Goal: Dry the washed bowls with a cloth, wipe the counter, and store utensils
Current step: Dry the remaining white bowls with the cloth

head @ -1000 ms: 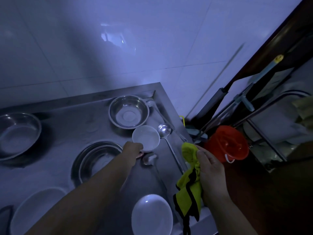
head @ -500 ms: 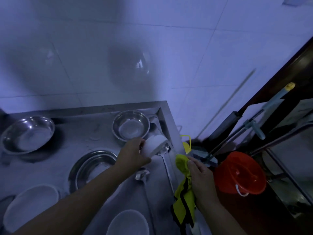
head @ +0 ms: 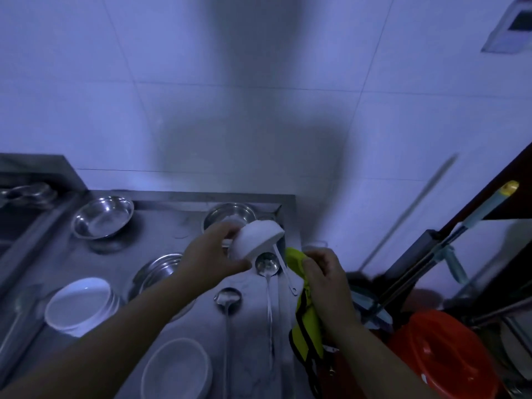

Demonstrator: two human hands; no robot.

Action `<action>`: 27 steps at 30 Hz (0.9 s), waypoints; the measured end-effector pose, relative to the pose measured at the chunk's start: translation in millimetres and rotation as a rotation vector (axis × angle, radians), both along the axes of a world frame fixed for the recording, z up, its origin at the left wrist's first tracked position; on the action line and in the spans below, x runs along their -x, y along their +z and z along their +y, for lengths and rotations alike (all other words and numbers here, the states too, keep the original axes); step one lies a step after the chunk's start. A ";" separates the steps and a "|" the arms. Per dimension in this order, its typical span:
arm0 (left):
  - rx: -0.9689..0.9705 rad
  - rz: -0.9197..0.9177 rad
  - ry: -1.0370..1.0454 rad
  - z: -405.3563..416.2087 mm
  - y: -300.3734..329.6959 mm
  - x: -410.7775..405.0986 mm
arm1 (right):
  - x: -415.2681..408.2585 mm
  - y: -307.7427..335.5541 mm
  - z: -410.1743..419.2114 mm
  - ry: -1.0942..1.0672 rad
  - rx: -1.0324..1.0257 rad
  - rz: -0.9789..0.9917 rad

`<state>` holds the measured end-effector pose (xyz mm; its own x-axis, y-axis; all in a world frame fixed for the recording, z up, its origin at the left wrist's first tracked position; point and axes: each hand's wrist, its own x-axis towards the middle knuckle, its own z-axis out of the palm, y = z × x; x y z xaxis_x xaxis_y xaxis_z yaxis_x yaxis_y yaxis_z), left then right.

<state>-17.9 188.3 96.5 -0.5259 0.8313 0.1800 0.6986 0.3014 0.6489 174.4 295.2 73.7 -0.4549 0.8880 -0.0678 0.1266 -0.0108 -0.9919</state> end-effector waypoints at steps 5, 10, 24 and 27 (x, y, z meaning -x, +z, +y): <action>-0.150 -0.292 0.129 -1.7 25.7 -24.7 | 14.3 31.2 -1.0 0.090 -0.291 0.100; -0.324 -0.643 0.168 1.4 48.8 -53.5 | 35.4 44.0 -2.5 0.177 -0.984 0.006; -0.259 -0.502 0.282 0.3 72.9 -75.5 | 2.9 44.3 -13.0 0.398 -1.646 -0.009; -0.094 -0.425 0.138 -6.3 84.1 -70.7 | -2.3 49.1 25.0 0.506 -1.929 0.084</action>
<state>52.8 181.9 180.6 -0.6743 0.7384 -0.0045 0.3219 0.2994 0.8982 176.7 320.2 122.8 -0.5927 -0.4362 0.6771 -0.2641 0.8994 0.3483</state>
